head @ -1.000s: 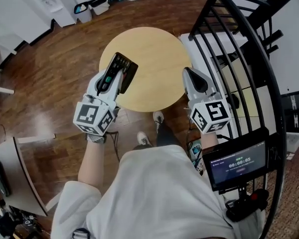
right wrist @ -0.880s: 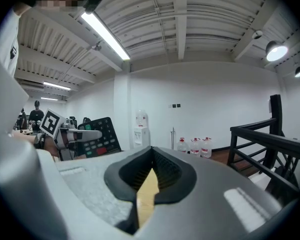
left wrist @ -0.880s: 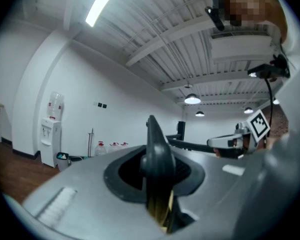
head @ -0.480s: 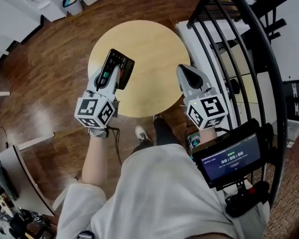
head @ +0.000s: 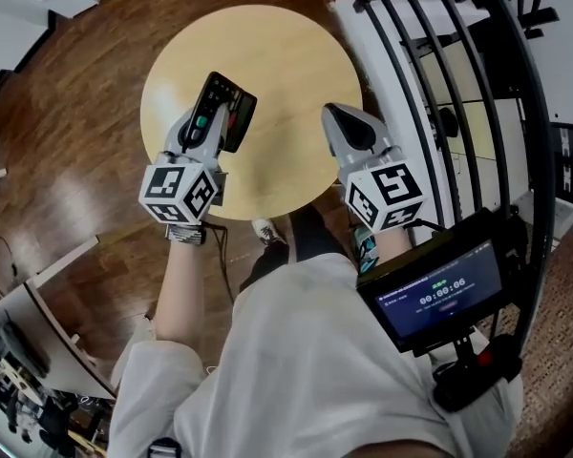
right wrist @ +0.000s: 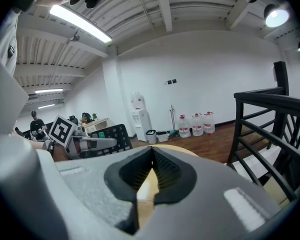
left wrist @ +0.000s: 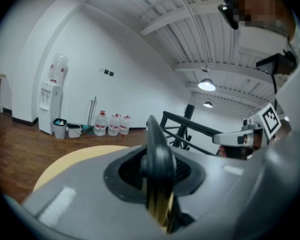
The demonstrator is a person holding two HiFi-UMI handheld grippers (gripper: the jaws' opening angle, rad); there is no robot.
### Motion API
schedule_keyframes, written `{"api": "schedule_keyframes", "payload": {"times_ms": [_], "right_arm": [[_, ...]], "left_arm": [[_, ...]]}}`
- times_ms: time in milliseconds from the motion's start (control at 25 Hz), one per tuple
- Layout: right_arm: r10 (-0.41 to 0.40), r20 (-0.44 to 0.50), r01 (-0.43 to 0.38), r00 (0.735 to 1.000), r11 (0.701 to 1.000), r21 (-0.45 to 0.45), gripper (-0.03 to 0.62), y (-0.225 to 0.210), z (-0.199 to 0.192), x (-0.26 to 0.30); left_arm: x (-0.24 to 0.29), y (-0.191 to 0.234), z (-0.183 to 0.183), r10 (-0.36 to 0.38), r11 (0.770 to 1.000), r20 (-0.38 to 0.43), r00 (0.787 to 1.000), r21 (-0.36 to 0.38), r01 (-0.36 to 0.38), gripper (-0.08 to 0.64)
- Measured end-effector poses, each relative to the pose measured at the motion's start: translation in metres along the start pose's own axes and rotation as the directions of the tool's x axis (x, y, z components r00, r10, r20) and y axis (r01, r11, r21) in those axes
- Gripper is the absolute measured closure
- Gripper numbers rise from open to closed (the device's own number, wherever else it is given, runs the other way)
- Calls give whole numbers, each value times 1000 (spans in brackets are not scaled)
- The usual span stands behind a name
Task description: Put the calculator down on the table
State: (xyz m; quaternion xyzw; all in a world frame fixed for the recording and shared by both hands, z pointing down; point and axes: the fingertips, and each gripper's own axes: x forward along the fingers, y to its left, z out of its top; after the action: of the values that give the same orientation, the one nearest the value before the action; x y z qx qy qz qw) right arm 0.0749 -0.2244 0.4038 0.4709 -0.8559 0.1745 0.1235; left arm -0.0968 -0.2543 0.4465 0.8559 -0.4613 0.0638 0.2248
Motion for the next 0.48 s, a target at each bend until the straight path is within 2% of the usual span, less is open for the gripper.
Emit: {"api": "schedule_keyframes", "payload": {"times_ms": [280,480], "right_arm": [[4,-45,-1,999,998,62,591,-9,-18,12],[-13,-77,20,997,997,81,590,-21,-31,21]], "left_arm": [[22,6,-27,-3,997,-75,997,-80,-3,479],[29,21,-45,4,984,-96,995,-177,-21,479]]}}
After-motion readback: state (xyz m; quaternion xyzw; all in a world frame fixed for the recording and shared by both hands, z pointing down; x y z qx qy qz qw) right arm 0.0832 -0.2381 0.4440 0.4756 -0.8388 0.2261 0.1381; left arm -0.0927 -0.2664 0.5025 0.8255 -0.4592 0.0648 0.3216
